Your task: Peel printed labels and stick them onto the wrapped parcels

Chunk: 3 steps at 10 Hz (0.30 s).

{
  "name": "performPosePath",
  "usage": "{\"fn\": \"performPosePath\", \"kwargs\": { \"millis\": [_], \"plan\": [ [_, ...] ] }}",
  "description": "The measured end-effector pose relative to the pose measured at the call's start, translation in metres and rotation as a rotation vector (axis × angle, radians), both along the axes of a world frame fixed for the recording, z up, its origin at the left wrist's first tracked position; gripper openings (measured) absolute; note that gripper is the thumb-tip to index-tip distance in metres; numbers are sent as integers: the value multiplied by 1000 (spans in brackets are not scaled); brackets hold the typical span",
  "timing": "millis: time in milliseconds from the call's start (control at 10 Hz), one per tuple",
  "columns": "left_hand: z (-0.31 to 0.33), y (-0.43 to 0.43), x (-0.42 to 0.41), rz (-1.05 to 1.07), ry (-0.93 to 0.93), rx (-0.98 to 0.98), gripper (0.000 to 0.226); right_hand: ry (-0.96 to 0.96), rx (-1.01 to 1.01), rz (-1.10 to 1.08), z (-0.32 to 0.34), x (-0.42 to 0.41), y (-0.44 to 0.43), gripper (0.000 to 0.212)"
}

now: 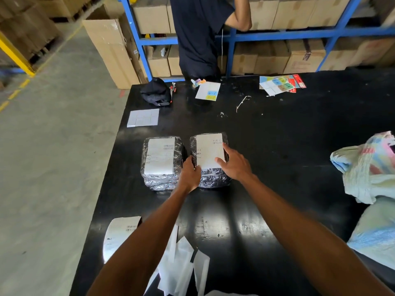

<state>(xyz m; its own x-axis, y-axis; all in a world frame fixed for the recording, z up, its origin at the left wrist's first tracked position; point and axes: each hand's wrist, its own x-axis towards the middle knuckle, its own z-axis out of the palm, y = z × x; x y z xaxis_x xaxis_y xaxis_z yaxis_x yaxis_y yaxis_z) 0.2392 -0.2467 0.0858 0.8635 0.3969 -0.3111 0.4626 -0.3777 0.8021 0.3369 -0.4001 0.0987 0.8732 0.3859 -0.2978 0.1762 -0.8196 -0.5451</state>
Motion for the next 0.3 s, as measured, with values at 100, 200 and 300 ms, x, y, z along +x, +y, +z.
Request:
{"fn": "performPosePath", "kwargs": {
  "millis": [100, 200, 300],
  "plan": [
    [-15, 7, -1, -5, 9, -18, 63, -18, 4, 33, -9, 0, -6, 74],
    [-9, 14, -6, -71, 51, -23, 67, 13, 91, 23, -4, 1, -8, 75],
    [-5, 12, -25, -171, -8, -39, 72, -45, 213, 6, -19, -21, -20, 74]
  ]
}}
